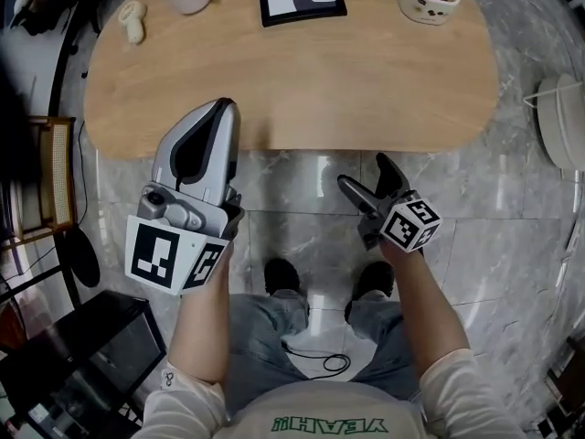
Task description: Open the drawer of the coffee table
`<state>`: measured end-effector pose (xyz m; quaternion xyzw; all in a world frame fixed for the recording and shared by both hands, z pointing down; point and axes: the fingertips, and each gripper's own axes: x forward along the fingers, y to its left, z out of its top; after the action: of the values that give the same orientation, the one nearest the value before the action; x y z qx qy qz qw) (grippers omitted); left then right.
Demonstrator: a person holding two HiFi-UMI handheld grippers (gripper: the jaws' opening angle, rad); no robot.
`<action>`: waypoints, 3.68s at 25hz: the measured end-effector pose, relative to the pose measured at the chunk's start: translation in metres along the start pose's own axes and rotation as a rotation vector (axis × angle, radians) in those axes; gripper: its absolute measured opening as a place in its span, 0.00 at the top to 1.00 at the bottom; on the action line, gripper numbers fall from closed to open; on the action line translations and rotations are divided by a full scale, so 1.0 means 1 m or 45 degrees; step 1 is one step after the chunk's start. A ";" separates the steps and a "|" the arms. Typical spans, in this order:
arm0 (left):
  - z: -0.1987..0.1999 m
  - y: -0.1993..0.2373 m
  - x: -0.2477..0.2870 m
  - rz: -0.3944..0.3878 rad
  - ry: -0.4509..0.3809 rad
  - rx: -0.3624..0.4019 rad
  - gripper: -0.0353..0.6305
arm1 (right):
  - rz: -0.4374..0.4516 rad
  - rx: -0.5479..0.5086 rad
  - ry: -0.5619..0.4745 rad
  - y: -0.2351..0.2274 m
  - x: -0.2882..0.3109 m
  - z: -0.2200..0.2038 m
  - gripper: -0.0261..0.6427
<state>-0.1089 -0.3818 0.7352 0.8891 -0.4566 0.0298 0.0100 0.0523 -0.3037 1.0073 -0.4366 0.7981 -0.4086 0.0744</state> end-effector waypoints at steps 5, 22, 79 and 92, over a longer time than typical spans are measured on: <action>-0.006 0.001 0.002 -0.006 -0.001 0.020 0.95 | 0.073 0.265 -0.147 -0.016 0.012 0.004 0.11; -0.015 -0.006 -0.001 -0.077 0.005 0.111 0.95 | 0.490 0.634 -0.493 -0.036 0.041 0.031 0.34; 0.059 -0.013 -0.048 -0.086 0.096 -0.022 0.95 | 0.335 0.680 0.344 0.057 -0.138 -0.132 0.62; 0.327 -0.008 -0.060 -0.063 -0.018 -0.094 0.95 | 0.203 -0.598 0.112 0.312 -0.194 0.299 0.80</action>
<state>-0.1232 -0.3432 0.4053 0.8994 -0.4353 0.0064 0.0404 0.1143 -0.2435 0.5415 -0.3594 0.9055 -0.2234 -0.0319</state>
